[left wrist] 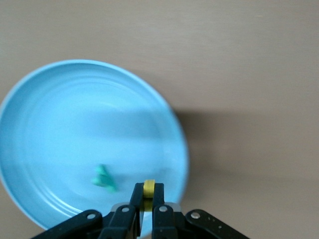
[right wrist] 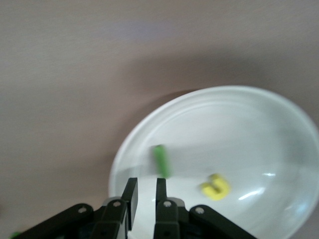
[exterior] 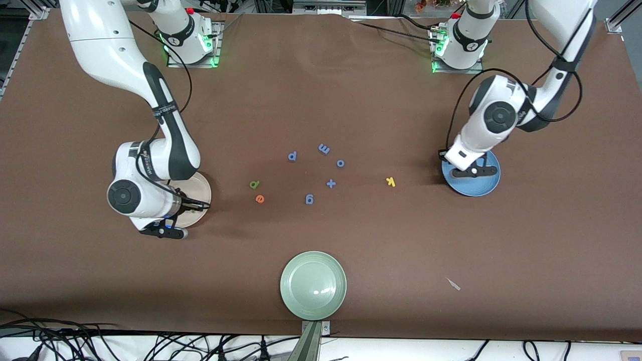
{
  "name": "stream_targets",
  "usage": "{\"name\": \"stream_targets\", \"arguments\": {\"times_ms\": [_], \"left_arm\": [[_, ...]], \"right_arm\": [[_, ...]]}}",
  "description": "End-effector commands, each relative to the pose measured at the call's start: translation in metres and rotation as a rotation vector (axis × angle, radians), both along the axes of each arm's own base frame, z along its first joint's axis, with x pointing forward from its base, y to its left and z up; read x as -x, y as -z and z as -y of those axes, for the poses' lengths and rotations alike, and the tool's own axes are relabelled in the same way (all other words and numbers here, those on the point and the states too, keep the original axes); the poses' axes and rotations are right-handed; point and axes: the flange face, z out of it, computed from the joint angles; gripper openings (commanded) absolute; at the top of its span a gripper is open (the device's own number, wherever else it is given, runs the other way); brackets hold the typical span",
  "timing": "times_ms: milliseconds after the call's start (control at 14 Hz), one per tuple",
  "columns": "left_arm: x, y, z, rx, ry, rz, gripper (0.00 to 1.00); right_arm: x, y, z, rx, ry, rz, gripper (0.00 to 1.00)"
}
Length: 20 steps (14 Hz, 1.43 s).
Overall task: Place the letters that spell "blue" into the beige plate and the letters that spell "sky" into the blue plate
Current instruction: 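Place the yellow letter on the blue plate while the right gripper places l, then grasp the yellow k with the left gripper while the right gripper grasps orange e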
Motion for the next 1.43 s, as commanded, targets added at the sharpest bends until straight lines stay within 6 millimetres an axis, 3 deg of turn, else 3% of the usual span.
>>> {"name": "stream_targets", "arguments": {"times_ms": [0,143,287,430,573,788,931,1146,1361], "left_arm": [[-0.005,0.010,-0.010,0.005,0.043,-0.013,0.16],[-0.003,0.013,-0.004,0.005,0.042,-0.017,0.36],[-0.003,0.010,-0.002,0.004,0.039,-0.014,0.45],[-0.006,0.004,0.008,0.015,0.003,-0.002,0.45],[-0.016,-0.001,0.061,0.039,-0.114,0.027,0.44],[-0.039,-0.003,0.105,0.075,-0.249,0.049,0.44],[-0.035,0.010,0.131,0.071,-0.250,0.038,0.41],[-0.063,0.012,0.143,0.127,-0.315,0.074,0.41],[-0.057,0.023,0.180,0.134,-0.371,0.056,0.41]], "right_arm": [[0.006,-0.010,-0.036,-0.021,0.072,0.009,0.50],[0.008,-0.010,-0.045,-0.020,0.090,0.009,0.54],[0.013,-0.013,-0.066,-0.019,0.143,0.012,0.56],[0.016,-0.015,-0.089,-0.015,0.179,0.021,0.56],[0.021,-0.008,-0.118,-0.016,0.217,0.058,0.59],[0.030,0.006,-0.151,-0.027,0.253,0.102,0.60],[0.032,0.013,-0.158,-0.027,0.270,0.113,0.60],[0.038,0.023,-0.169,-0.030,0.264,0.120,0.61],[0.046,0.026,-0.184,-0.022,0.270,0.117,0.61]]}}
